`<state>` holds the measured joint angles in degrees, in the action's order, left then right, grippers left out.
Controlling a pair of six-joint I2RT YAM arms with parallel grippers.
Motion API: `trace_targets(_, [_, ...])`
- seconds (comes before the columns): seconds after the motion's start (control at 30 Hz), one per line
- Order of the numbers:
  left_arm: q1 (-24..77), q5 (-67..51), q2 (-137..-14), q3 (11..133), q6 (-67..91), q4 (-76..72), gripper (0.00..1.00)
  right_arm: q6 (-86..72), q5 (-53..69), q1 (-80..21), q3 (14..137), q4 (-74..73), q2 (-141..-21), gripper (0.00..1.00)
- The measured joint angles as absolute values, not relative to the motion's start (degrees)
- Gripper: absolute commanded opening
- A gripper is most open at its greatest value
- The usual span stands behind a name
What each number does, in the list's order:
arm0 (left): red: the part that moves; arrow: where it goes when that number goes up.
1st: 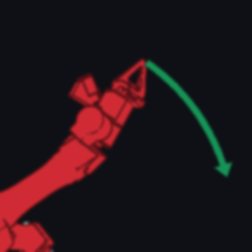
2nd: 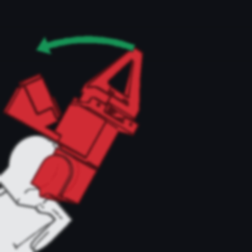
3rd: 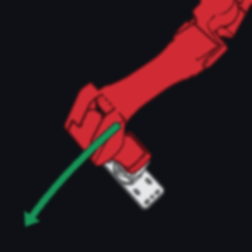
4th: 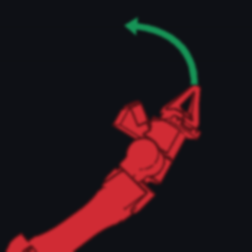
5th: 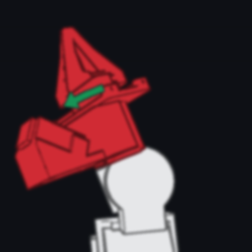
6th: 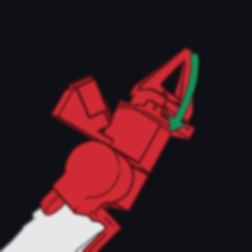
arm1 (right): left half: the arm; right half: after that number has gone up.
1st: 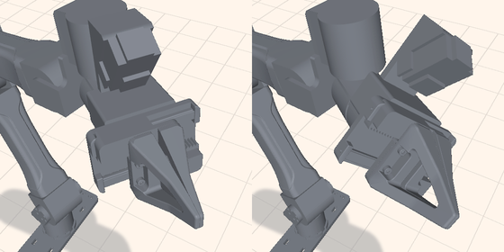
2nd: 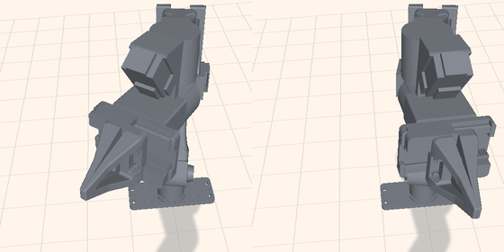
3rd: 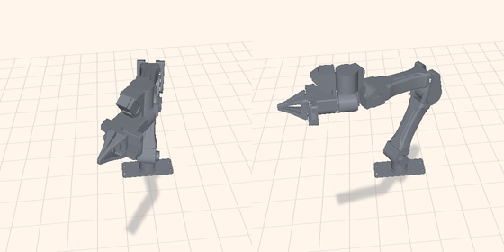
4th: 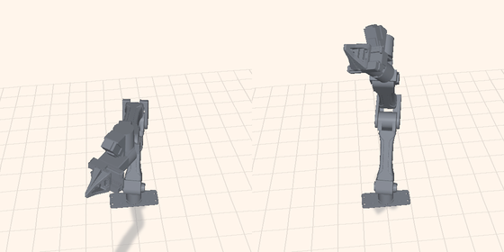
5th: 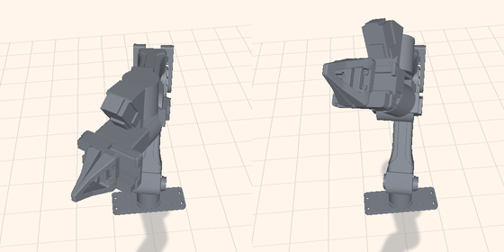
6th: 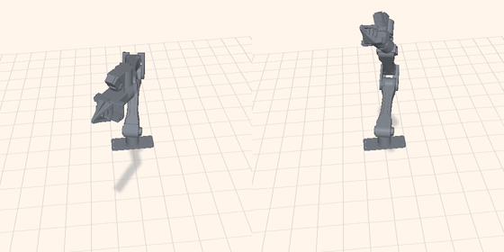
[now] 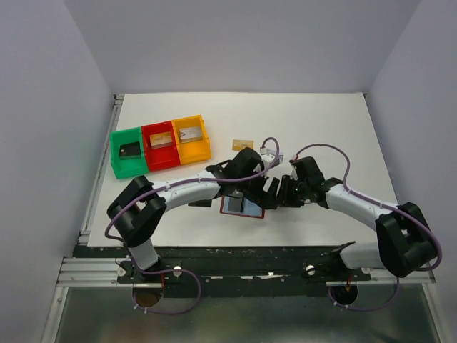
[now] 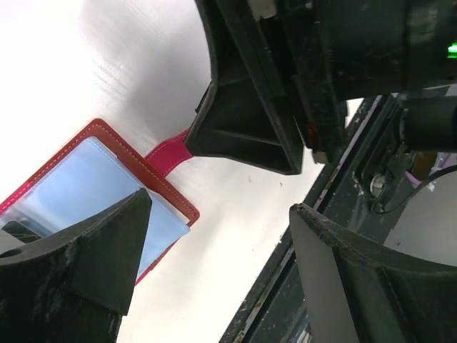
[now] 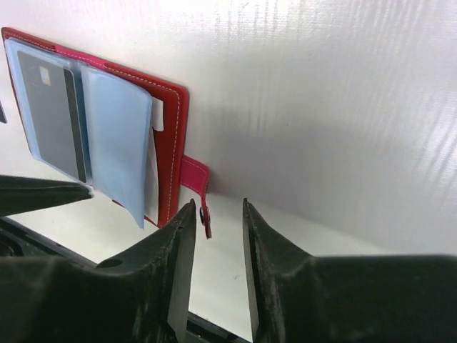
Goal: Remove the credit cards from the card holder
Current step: Remove the credit card from the card holder.
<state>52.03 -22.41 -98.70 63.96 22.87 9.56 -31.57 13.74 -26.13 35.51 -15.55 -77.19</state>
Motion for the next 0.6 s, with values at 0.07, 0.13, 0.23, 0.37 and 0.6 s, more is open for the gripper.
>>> trace_targets(0.07, [51.9,-22.4,-97.4,64.0,22.9,9.6,0.92,-31.7,12.9,-26.1,35.5,-16.1,-76.4,0.43])
trace_targets(0.13, [51.9,-22.2,-95.3,64.0,22.9,9.6,0.93,-31.8,12.4,-26.1,35.5,-16.6,-75.6,0.43])
trace_targets(0.23, [51.8,-21.3,-91.2,63.2,23.3,8.9,0.93,-31.9,12.2,-26.1,34.8,-16.5,-72.6,0.43])
trace_targets(0.37, [49.1,-19.4,-80.6,55.7,26.5,4.6,0.87,-31.1,14.7,-26.1,33.3,-15.5,-65.6,0.41])
trace_targets(0.6, [35.6,-14.5,-73.4,41.4,36.3,-1.1,0.51,-31.0,25.9,-26.3,34.0,-7.5,-64.8,0.40])
